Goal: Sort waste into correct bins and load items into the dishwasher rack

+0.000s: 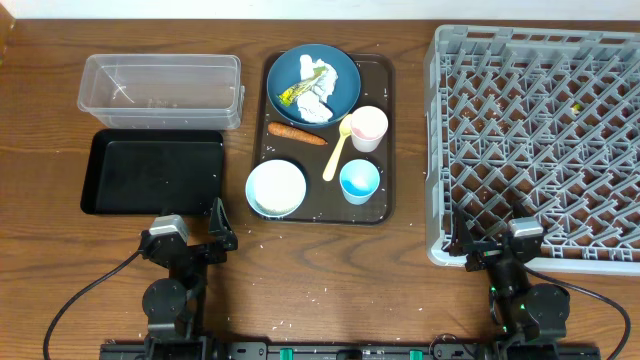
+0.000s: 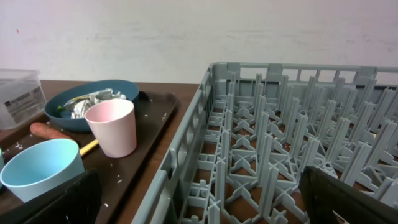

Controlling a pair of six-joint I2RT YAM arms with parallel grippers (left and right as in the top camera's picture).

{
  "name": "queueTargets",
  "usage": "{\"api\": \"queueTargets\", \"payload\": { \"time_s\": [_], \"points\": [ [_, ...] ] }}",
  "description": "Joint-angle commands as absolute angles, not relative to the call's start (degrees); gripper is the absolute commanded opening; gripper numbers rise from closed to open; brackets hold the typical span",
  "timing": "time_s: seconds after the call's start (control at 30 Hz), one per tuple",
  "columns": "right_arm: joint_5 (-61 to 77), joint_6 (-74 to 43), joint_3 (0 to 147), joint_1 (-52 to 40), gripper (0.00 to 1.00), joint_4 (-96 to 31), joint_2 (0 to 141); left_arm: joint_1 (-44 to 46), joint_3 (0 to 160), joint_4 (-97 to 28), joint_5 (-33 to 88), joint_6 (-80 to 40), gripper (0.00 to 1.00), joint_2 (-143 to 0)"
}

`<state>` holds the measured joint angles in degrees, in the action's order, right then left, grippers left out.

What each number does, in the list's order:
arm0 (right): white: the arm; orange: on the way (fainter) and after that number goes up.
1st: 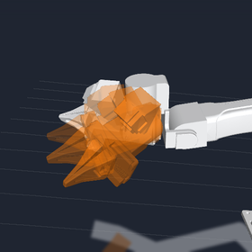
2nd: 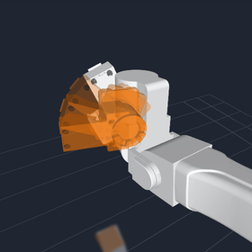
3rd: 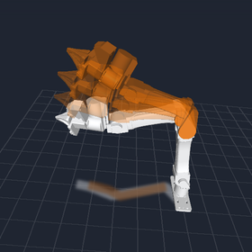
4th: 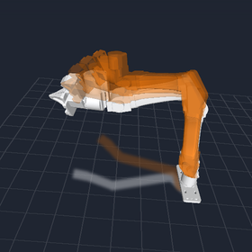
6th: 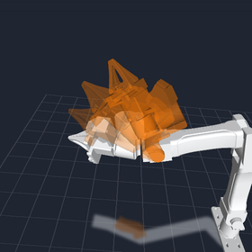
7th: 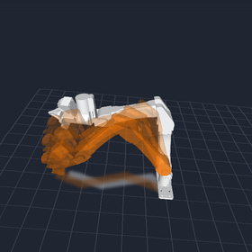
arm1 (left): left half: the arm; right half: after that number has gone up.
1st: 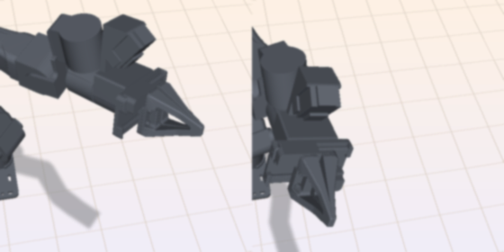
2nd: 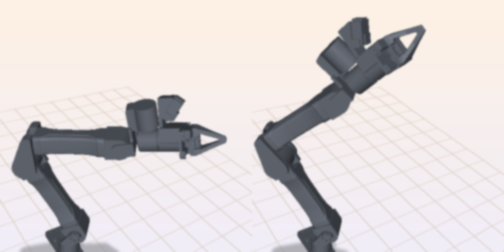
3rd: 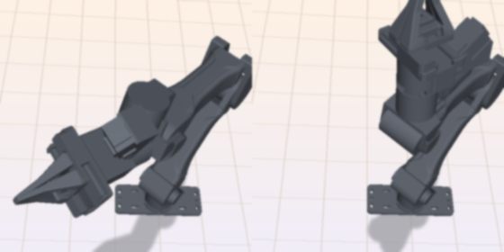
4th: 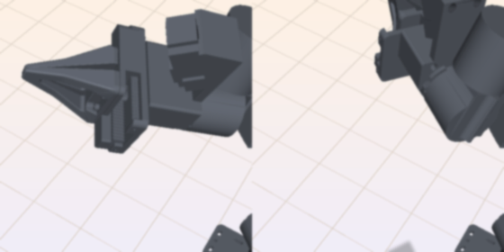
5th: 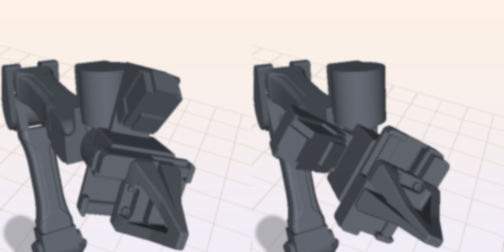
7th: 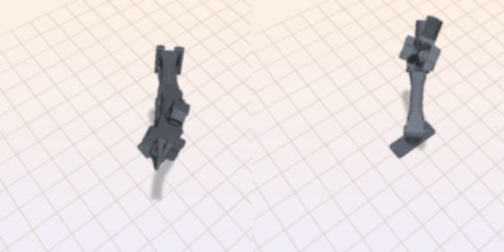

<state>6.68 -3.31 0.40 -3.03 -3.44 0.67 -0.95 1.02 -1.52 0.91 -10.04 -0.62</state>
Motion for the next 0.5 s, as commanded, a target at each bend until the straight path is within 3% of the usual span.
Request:
{"api": "queueTargets", "payload": {
  "time_s": [0.0, 0.47],
  "points": [
    [7.09, -3.36, 0.32, -3.40, 0.99, -3.64, 0.38, -0.78, 0.23, -4.21, -0.32, -8.88, 0.95, -0.23],
    [7.09, -3.36, 0.32, -3.40, 0.99, -3.64, 0.40, -0.78, 0.23, -4.21, -0.32, -8.88, 0.95, -0.23]
  ]
}}
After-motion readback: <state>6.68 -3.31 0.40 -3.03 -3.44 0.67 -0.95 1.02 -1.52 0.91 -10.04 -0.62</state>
